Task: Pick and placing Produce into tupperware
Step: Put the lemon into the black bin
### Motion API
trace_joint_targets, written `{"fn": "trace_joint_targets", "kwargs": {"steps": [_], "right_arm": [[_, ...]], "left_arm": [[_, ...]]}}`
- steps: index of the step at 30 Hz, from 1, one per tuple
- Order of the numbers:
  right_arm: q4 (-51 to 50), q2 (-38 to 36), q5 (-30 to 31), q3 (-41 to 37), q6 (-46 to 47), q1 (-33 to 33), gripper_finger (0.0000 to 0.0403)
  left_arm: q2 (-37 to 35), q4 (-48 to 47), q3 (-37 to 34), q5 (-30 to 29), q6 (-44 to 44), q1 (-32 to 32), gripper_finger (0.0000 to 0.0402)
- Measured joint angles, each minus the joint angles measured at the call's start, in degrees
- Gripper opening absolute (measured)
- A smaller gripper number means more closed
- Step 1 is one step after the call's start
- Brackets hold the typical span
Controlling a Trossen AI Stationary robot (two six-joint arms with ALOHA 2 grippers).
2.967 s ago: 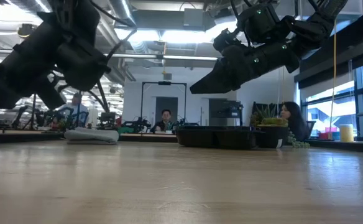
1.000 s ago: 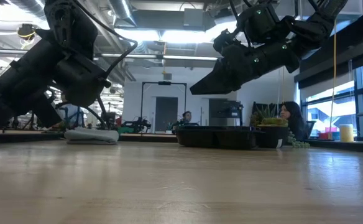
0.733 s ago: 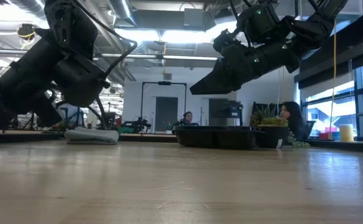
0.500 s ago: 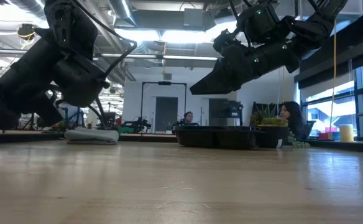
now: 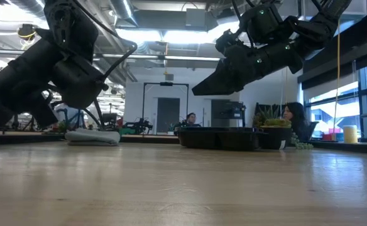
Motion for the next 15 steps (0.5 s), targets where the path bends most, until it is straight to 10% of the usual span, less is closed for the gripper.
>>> {"fn": "trace_joint_targets", "kwargs": {"steps": [15], "right_arm": [[0.0, 0.0, 0.0, 0.0, 0.0, 0.0, 0.0120]], "left_arm": [[0.0, 0.0, -0.1, 1.2, 0.0, 0.0, 0.0302]]}}
